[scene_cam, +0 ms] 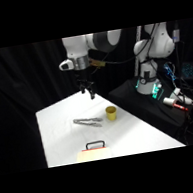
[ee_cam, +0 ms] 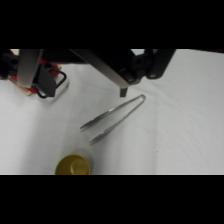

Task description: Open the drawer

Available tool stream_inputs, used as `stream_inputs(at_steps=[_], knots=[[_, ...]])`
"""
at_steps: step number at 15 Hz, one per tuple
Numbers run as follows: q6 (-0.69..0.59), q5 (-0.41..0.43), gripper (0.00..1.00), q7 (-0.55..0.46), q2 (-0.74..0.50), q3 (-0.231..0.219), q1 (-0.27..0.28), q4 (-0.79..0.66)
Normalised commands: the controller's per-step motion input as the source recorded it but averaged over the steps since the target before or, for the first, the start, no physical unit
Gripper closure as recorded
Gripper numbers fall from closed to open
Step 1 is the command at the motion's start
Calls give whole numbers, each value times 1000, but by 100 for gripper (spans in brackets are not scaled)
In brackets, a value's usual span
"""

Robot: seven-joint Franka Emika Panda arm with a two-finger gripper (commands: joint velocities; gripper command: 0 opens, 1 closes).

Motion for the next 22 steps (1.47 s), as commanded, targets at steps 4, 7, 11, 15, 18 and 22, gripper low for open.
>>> stream_inputs(at_steps=[4,7,11,15,18,22], knots=[[33,6,0,-58,27,-3,-3,41],[33,43,0,-172,162,20,13,206],[37,33,0,-215,299,59,56,352],[26,22,0,-246,364,70,67,456],[66,26,0,-435,365,96,36,454],[102,65,0,-647,363,136,-39,410]])
